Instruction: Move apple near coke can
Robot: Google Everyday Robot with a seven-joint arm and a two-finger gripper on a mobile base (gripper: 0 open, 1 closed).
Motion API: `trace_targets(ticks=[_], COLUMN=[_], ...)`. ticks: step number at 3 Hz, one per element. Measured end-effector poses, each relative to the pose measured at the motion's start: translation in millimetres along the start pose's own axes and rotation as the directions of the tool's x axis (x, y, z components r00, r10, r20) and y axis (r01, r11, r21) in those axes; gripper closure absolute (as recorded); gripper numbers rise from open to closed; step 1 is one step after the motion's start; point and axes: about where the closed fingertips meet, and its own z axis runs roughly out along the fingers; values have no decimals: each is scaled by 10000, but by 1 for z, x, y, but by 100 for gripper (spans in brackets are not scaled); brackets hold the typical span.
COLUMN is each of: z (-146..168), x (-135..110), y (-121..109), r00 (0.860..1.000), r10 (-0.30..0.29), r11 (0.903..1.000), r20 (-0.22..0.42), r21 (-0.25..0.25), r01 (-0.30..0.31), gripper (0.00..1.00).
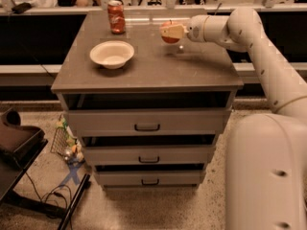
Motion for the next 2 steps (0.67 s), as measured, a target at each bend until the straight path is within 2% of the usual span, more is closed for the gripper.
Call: trace_targets(ticks=[1, 2], z=[41, 59], x=[0, -30], y=[-30, -43], r00=[9986, 9956], r10=[503, 352], r11=[9972, 9946], r20=[139, 870], r21=[543, 941], r01=[-509, -434], gripper=[100, 100])
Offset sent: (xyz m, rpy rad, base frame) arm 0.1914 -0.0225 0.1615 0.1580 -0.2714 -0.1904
